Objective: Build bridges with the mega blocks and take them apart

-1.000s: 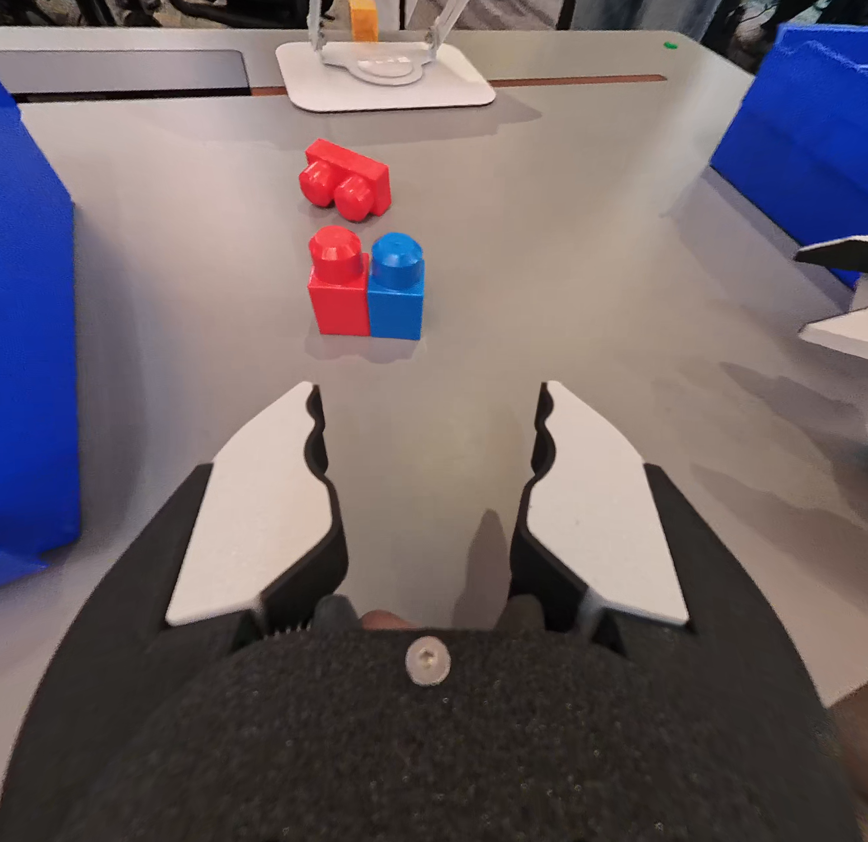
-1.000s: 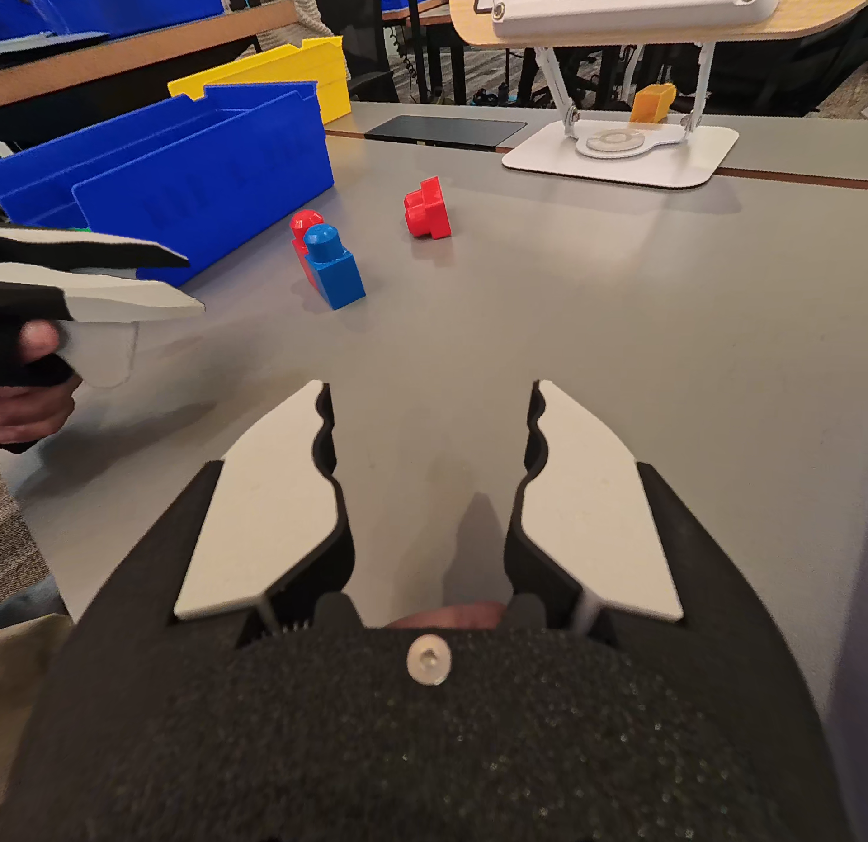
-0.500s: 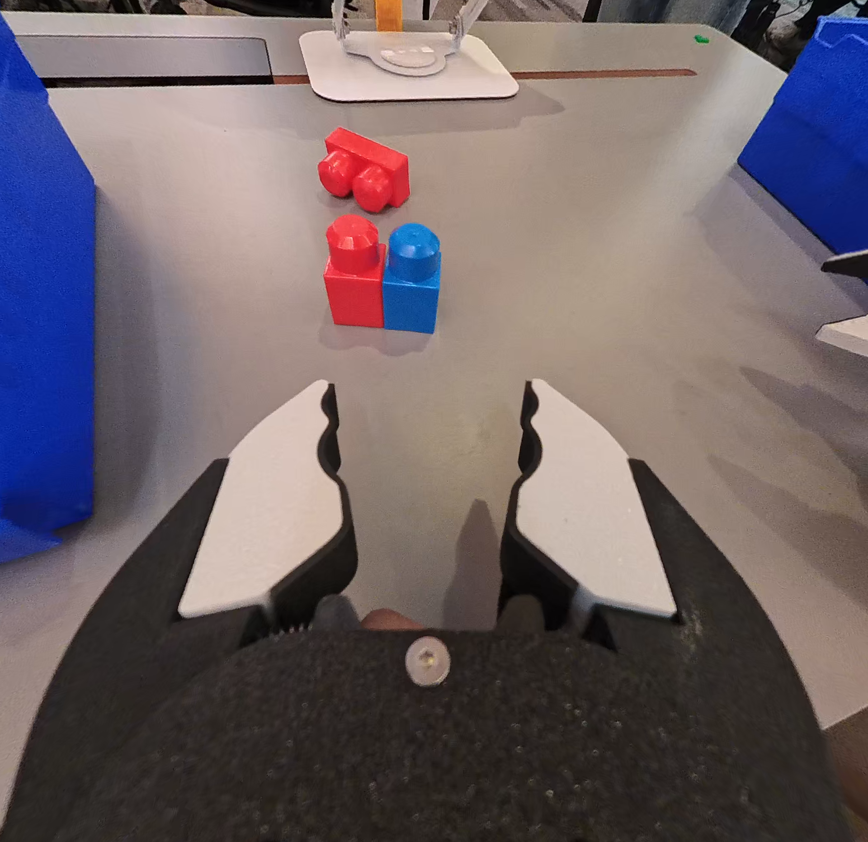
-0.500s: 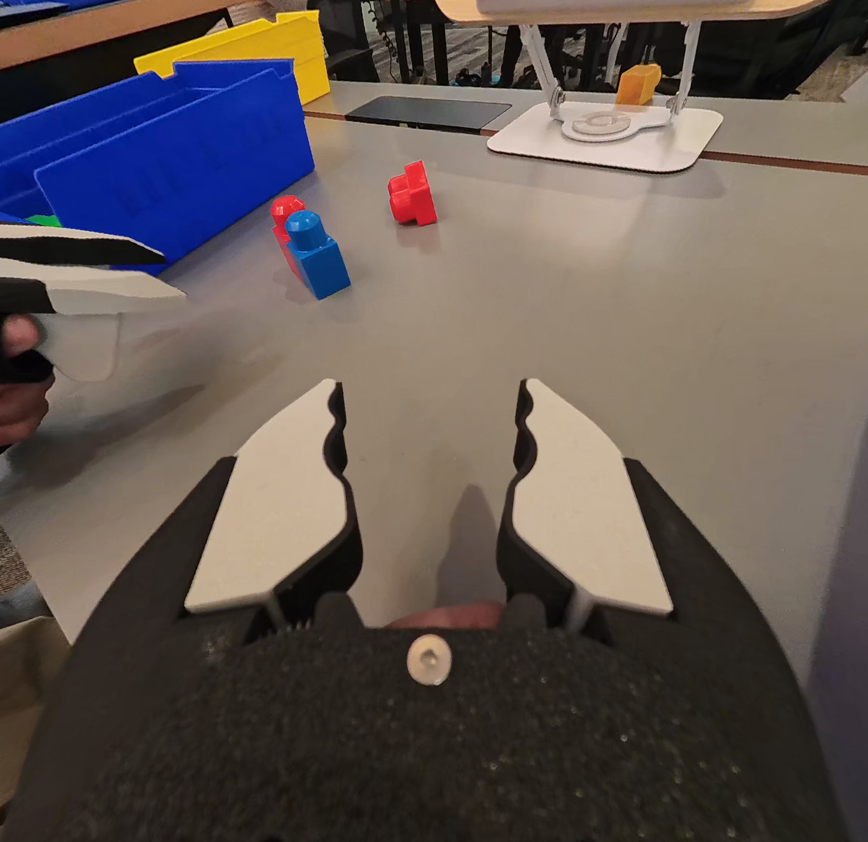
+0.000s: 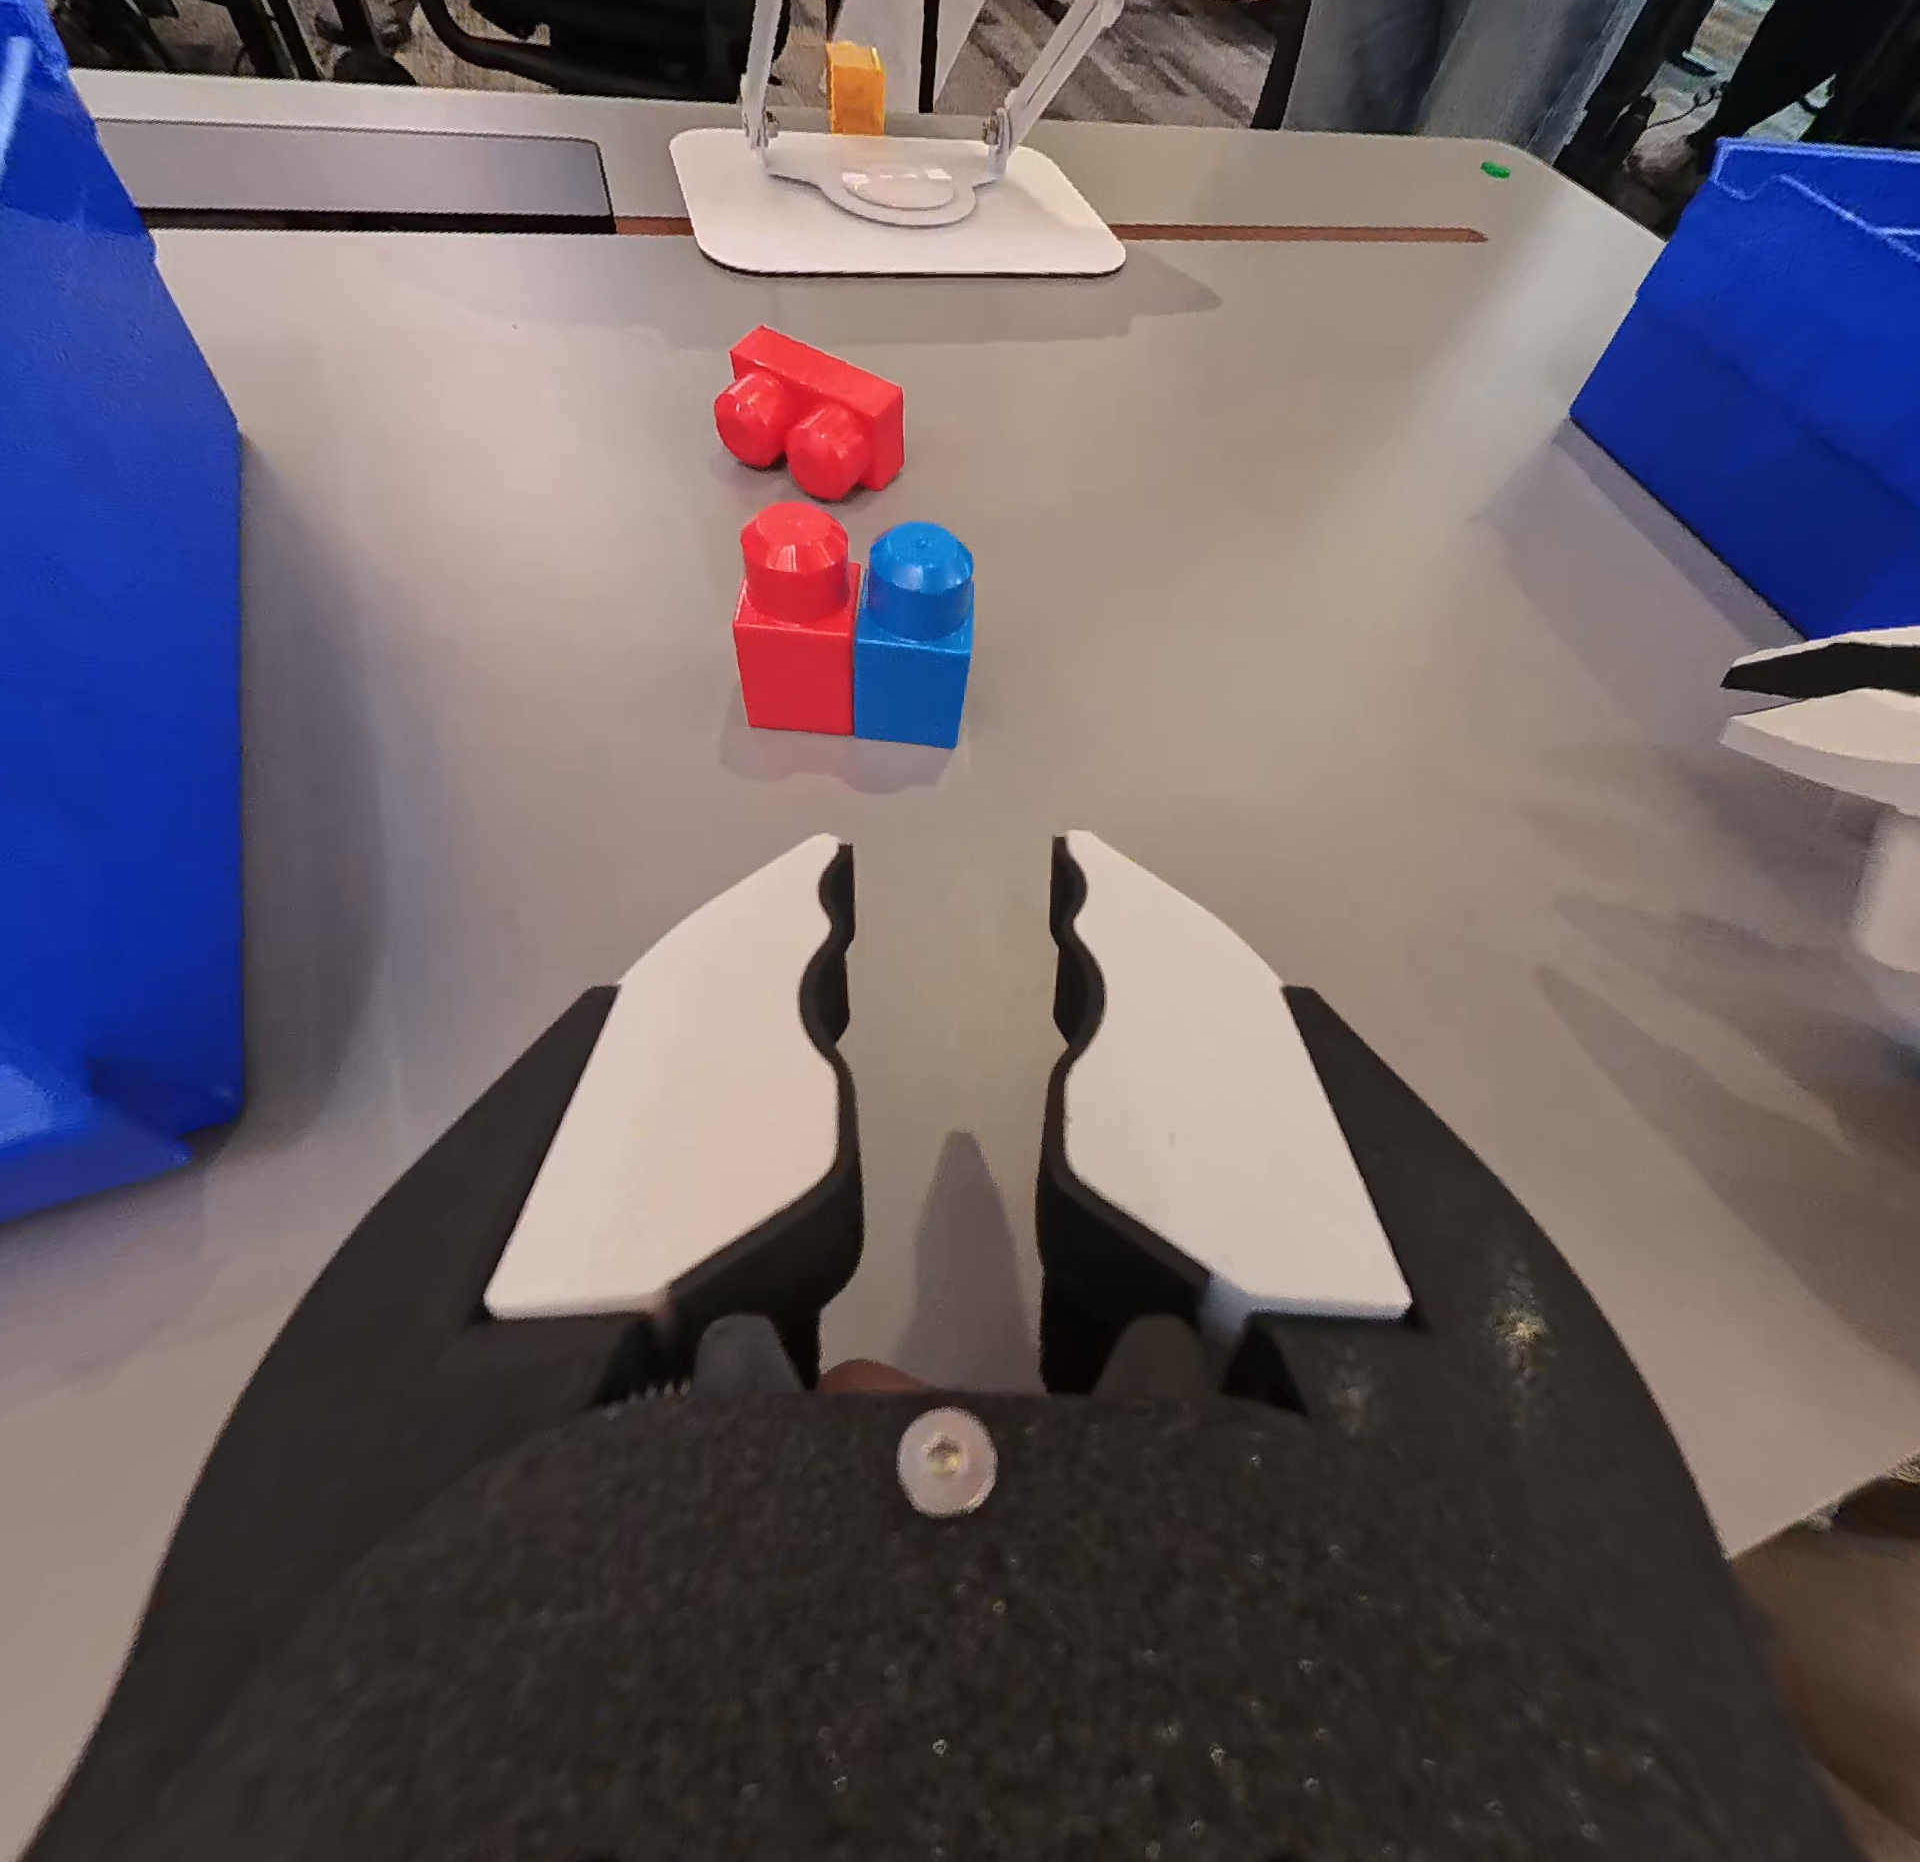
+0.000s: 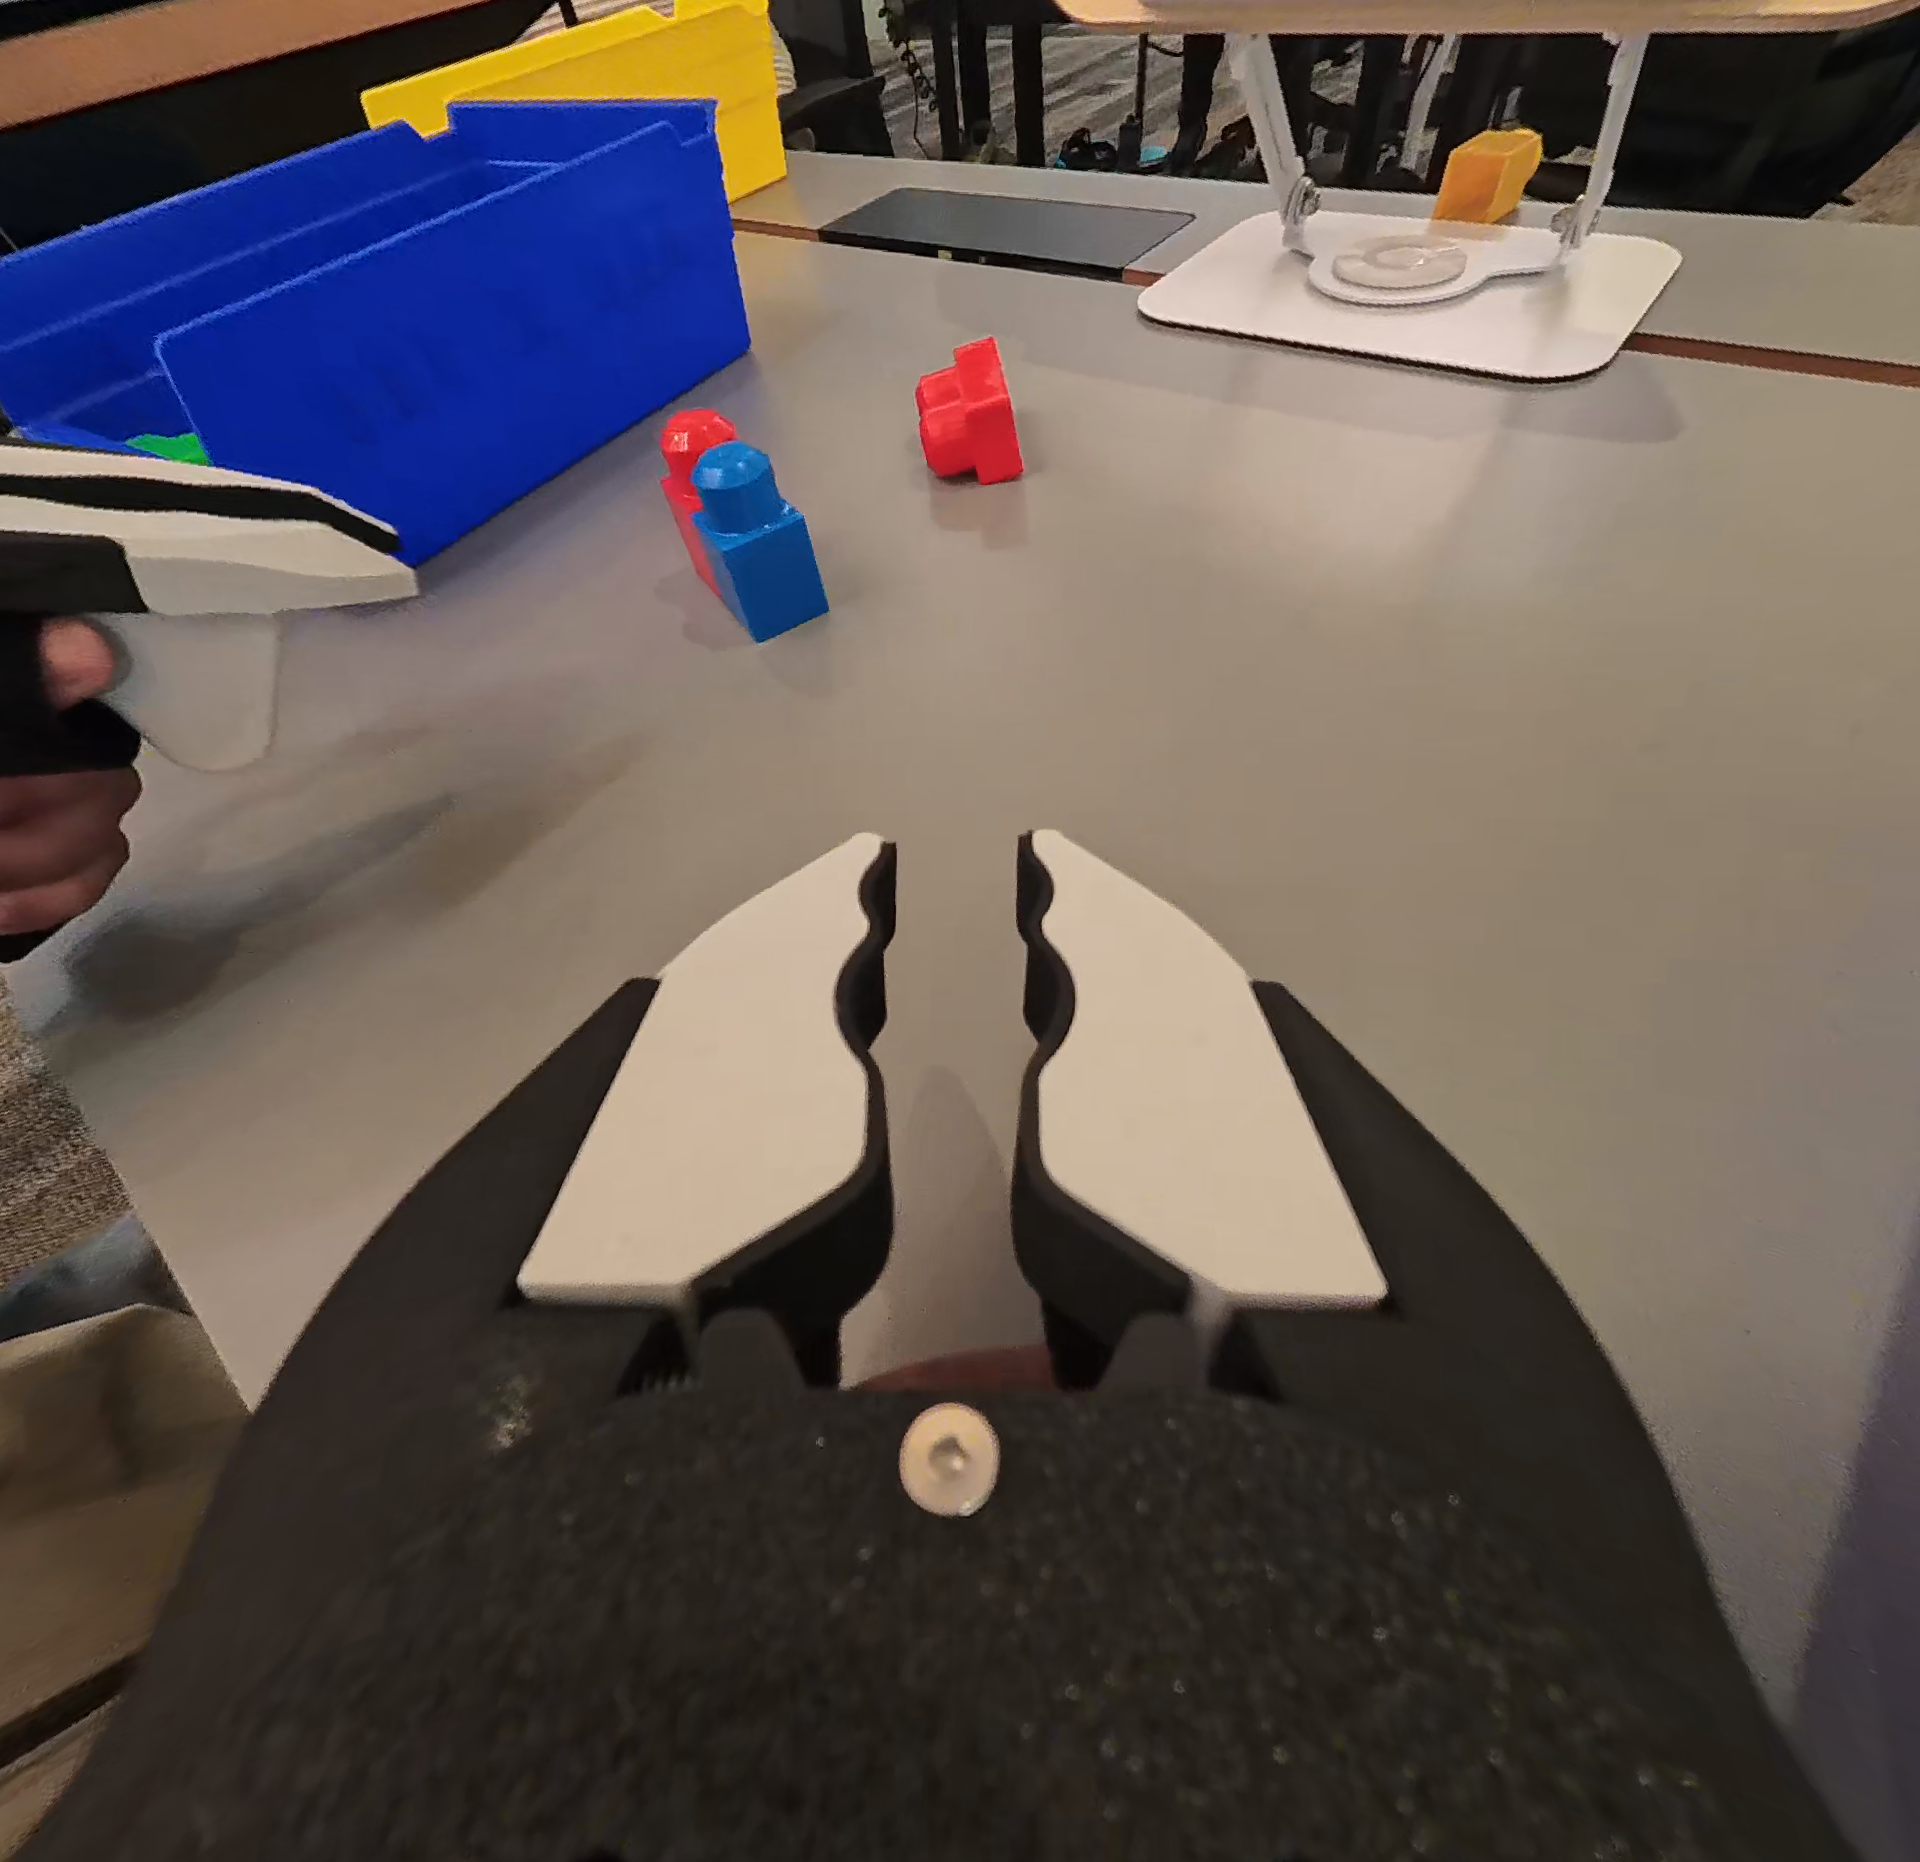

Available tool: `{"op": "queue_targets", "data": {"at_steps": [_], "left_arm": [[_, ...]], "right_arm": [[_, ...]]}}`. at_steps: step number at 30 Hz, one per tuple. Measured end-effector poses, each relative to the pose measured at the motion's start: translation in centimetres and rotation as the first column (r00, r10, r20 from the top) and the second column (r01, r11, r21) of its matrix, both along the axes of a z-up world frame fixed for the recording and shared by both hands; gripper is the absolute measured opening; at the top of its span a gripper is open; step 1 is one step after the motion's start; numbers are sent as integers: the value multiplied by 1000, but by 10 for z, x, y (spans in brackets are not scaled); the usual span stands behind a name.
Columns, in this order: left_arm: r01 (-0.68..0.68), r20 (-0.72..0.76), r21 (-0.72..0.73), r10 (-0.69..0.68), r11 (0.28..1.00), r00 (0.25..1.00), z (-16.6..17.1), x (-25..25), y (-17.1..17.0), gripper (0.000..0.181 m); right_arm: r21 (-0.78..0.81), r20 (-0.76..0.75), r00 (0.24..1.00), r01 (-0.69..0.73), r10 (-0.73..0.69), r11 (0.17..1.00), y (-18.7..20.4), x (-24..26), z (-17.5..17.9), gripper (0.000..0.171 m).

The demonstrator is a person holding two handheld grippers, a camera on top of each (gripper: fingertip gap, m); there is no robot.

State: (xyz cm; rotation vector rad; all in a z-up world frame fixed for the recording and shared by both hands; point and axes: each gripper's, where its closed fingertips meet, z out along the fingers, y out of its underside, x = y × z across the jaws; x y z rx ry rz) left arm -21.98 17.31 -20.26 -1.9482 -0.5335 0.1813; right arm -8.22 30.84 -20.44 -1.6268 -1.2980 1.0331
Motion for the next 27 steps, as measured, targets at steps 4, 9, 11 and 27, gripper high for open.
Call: {"op": "queue_targets", "data": {"at_steps": [4, 9, 11, 27], "left_arm": [[1, 4, 8, -1, 1000, 1000, 0, 2, -3, 36], [7, 1, 11, -7, 1000, 1000, 2, 3, -4, 33], [9, -1, 12, -9, 1000, 1000, 2, 3, -4, 29], [26, -12, 22, -26, 999, 1000, 3, 4, 0, 7]], "right_arm": [[1, -6, 1000, 0, 0, 1000, -2, 1, 3, 21], [8, -18, 1000, 1, -1, 1000, -1, 3, 7, 18], [9, -23, 1000, -2, 2, 1000, -1, 4, 8, 12], [4, -19, 1000, -9, 9, 1000, 1, 5, 7, 5]]}}
